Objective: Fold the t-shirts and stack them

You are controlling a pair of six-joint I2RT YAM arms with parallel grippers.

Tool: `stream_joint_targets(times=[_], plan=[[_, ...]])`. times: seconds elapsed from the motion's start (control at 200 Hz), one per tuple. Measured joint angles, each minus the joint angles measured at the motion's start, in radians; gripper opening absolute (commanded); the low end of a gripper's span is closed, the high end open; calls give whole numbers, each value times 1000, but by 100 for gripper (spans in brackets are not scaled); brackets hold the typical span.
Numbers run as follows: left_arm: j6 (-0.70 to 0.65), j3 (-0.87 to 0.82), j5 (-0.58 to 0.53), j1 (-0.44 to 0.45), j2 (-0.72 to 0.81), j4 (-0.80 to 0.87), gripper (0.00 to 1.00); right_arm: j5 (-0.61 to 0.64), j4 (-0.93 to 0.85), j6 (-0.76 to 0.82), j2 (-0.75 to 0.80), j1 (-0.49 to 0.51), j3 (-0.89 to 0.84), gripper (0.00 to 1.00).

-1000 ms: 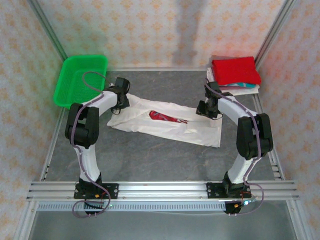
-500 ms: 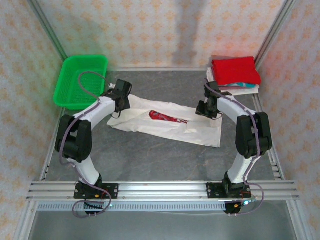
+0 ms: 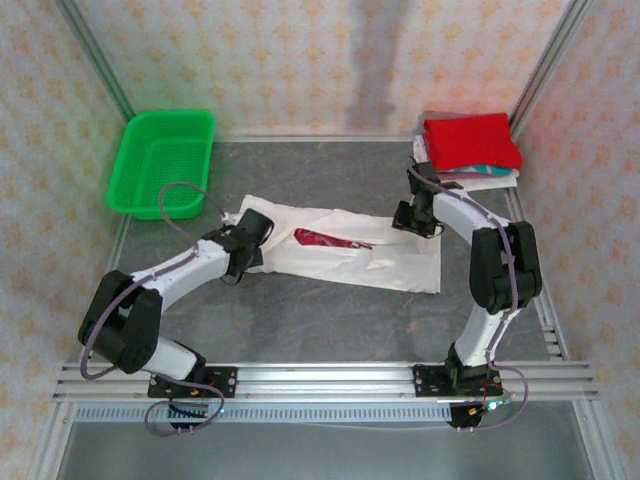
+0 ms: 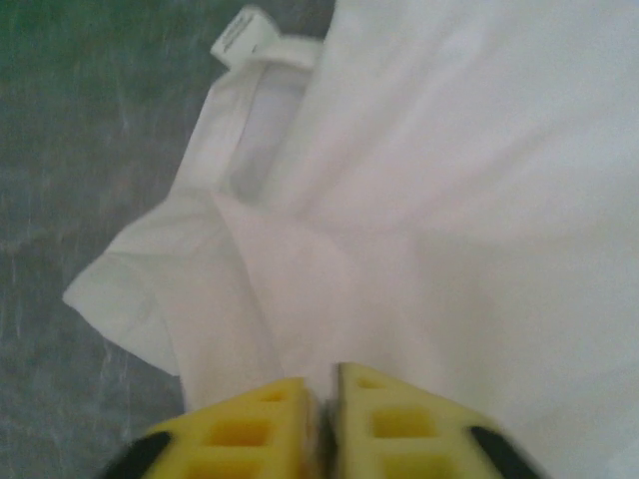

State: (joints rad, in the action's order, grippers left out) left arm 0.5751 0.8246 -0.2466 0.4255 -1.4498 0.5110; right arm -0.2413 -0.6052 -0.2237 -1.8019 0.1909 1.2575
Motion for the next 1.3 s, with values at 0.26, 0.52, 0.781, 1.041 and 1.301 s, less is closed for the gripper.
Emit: stream_joint_targets(times=[0.26, 0.52, 0.781, 1.041, 1.301], plan=[[30, -66, 4, 79, 135, 19, 39, 35, -19, -16, -9, -2, 12, 45], [0, 38, 79, 65, 313, -3, 40, -30, 47, -103, 39, -89, -79, 46], [-116, 233, 198, 40, -14, -47, 55, -148, 119, -175, 66, -158, -145, 46], [-173, 168, 209, 46, -108, -35, 54, -196, 134, -195, 70, -169, -195, 46], [-186, 122, 167, 37, -124, -32, 19, -205, 145, -213, 70, -172, -198, 24]])
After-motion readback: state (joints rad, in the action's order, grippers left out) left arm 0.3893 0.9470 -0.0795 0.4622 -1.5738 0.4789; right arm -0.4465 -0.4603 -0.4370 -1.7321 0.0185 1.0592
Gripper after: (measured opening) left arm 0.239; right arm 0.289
